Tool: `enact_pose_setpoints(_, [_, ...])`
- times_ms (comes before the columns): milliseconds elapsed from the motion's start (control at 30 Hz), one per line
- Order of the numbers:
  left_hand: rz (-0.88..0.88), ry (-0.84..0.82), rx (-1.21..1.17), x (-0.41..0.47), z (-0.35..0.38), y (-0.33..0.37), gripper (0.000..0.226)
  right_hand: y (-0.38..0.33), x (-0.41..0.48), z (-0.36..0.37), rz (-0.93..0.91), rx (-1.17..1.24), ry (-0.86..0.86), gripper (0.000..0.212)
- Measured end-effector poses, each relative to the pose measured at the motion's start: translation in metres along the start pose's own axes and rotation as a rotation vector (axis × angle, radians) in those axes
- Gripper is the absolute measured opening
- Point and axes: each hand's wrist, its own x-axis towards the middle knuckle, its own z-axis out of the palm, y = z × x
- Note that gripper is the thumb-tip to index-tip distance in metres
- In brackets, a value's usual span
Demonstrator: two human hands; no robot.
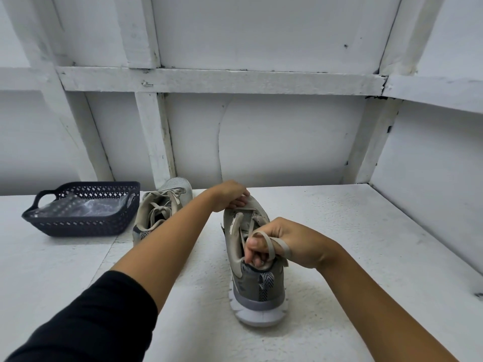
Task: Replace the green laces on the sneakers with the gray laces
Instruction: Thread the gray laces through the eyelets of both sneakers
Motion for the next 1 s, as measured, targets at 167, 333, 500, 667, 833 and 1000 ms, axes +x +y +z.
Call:
enact_pose_setpoints(167, [0.131,0.050,-0.156,-0.012,-0.006,-0.005,0.021,-0.020,0.011,-0.003,-0.067,0.112,0.248,0.021])
enact_pose_setpoints(333, [0.376,0.392,-0.317,-0.050,-0.018,0.020,0.033,-0.073,0.039,-0.026,-0.157,-0.115,0.652,0.013])
enact_pose_setpoints(500, [0.475,0.237,-0.613,-0.101,-0.017,0.039,0.051,-0.111,0.069,-0.036,-0.175,-0.196,0.758,0.015])
enact_pose_setpoints(667, [0.481,-0.105,-0.582,-0.127,-0.004,0.039,0.060,-0.117,0.086,-0.035,-0.165,-0.250,0.784,0.014])
enact_pose_setpoints(833, [0.497,-0.255,-0.254,-0.151,-0.040,0.016,0.036,-0.111,0.083,-0.050,-0.162,-0.151,0.854,0.012])
enact_pose_setpoints(1000, [0.124,-0.299,0.551,-0.162,-0.070,-0.016,0.028,-0.106,0.076,-0.059,-0.168,-0.144,0.857,0.013])
